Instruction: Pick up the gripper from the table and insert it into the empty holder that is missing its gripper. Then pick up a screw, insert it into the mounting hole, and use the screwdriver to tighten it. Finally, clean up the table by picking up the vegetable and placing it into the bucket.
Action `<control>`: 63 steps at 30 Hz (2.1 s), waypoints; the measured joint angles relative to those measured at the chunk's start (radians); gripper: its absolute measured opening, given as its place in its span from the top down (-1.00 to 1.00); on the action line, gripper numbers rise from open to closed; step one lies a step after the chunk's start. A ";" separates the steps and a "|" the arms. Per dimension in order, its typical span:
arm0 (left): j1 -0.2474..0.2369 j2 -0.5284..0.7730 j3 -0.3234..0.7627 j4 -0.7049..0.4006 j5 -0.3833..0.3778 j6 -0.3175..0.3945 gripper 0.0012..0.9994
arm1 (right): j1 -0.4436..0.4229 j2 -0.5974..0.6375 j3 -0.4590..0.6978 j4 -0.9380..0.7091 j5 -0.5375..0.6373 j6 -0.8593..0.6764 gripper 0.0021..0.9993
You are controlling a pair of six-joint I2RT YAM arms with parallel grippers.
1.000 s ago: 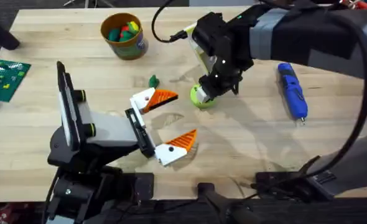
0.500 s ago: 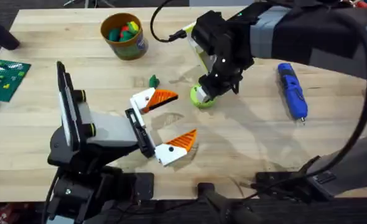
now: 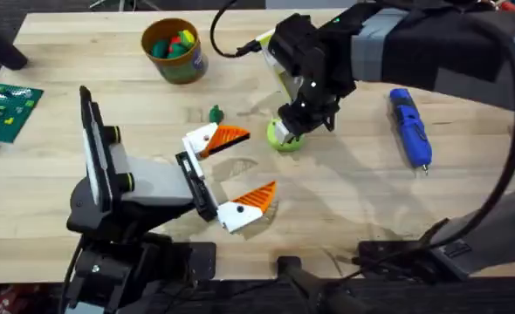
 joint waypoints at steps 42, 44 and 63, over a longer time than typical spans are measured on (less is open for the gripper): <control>0.000 0.000 0.000 0.000 0.000 0.000 -0.97 | 0.008 0.000 0.000 -0.005 0.000 -0.005 0.14; 0.000 0.000 0.000 0.000 0.000 0.000 -0.97 | 0.008 0.000 0.000 -0.002 0.000 -0.006 0.18; 0.000 0.000 0.000 0.000 0.000 0.000 -0.97 | 0.008 0.000 -0.008 -0.001 0.000 -0.010 0.54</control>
